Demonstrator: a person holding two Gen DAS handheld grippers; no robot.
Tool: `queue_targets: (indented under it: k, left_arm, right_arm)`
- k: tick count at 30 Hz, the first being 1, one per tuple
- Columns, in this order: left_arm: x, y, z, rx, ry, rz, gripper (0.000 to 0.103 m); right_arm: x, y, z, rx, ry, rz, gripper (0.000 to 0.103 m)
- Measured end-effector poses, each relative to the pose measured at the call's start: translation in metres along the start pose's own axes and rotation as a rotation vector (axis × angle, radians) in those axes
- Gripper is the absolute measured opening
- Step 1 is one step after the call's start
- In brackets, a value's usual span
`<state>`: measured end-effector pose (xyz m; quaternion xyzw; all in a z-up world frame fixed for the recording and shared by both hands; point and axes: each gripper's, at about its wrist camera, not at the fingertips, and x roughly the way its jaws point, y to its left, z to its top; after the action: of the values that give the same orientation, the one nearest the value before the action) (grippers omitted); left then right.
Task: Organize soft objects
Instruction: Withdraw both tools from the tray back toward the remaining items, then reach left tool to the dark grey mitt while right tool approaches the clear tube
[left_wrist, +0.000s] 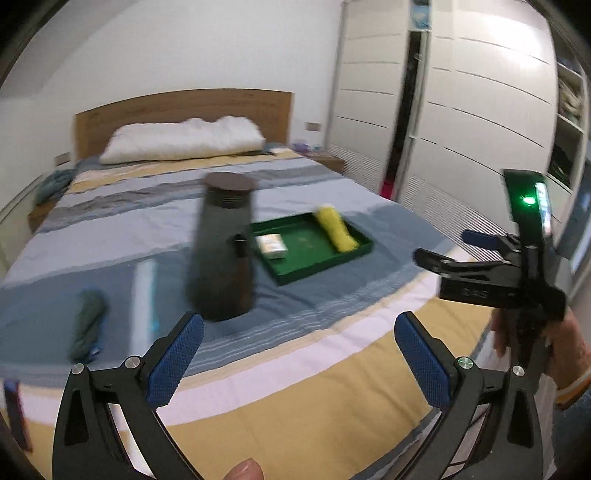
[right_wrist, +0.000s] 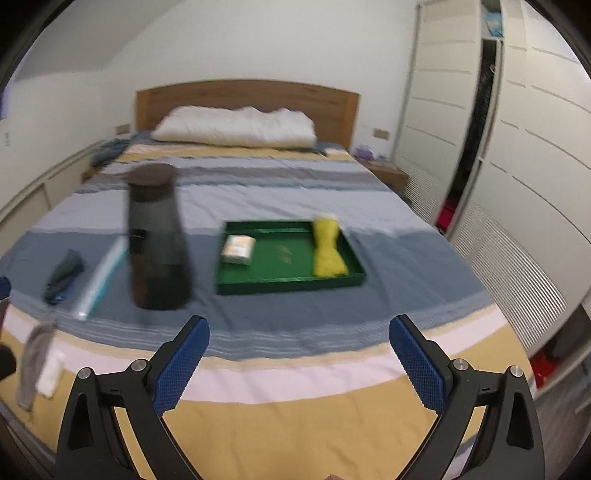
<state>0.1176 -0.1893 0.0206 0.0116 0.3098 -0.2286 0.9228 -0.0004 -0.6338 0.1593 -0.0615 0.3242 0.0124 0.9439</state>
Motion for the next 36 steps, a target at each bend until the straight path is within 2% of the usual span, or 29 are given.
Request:
queue_targets:
  k: [9,18,22,28,36]
  left_arm:
    - [-0.062,0.073,-0.031,-0.071,-0.017,0.177,0.102]
    - [-0.097,0.128,-0.056,-0.097,-0.025,0.291,0.102]
    - [-0.104,0.153,-0.063,-0.112,-0.024,0.321,0.102]
    - [-0.092,0.189,-0.072,-0.151,0.02,0.35,0.102]
    - [-0.037,0.251,-0.067,-0.196,0.105,0.385,0.102]
  right_arm:
    - [-0.078,0.073,-0.01,-0.073,-0.091,0.092,0.103]
    - [-0.102,0.143,-0.02,-0.07,-0.103,0.232,0.103]
    - [-0.09,0.166,-0.018,-0.084,-0.092,0.264,0.103]
    - [-0.067,0.19,-0.013,-0.091,-0.054,0.294,0.103]
    - [-0.003,0.23,0.002,-0.107,0.021,0.287,0.103]
